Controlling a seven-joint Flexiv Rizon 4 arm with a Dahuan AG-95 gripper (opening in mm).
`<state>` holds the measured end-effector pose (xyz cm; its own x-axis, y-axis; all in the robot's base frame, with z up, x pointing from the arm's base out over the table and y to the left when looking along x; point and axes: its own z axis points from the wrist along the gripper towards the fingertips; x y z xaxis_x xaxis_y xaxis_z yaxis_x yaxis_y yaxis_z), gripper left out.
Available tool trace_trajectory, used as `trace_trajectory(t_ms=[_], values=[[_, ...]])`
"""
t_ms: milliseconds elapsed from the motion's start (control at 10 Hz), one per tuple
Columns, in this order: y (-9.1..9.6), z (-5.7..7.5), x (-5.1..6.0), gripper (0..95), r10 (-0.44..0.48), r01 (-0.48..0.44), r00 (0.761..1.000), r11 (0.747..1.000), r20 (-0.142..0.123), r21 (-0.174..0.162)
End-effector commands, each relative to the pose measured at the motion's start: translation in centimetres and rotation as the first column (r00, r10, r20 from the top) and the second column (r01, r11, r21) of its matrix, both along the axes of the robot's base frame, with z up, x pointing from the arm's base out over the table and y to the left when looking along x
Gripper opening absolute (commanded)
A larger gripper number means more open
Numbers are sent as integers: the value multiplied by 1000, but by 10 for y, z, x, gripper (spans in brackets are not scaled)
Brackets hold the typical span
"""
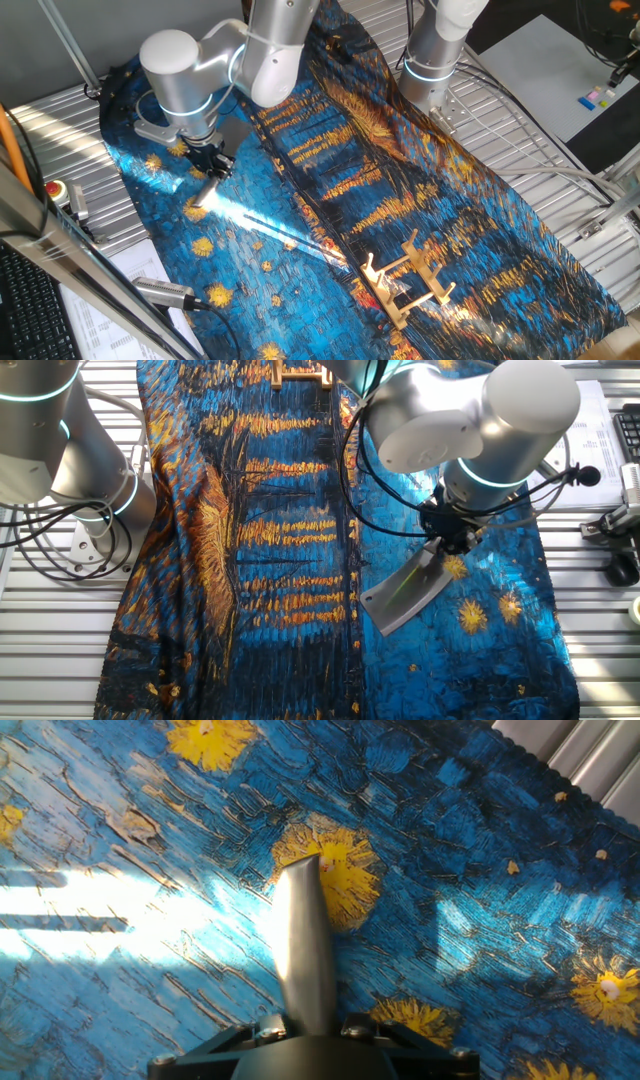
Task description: Put the knife on the knife rack
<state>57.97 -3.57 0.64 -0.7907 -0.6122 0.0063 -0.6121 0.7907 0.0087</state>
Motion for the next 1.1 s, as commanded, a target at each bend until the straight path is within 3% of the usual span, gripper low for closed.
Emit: trace_trajectory(t_ms=[100, 300, 800, 900, 1100], values=[[1, 5, -1, 0, -14, 14, 1000, 1000, -12, -5], [3, 10, -1, 0, -27, 27, 999, 1000, -18, -4], [11, 24, 10, 0, -58, 57, 996, 998, -71, -13], [11, 23, 10, 0, -42, 41, 997, 999, -68, -25], [9, 18, 11, 0, -10, 10, 999, 1000, -34, -17]])
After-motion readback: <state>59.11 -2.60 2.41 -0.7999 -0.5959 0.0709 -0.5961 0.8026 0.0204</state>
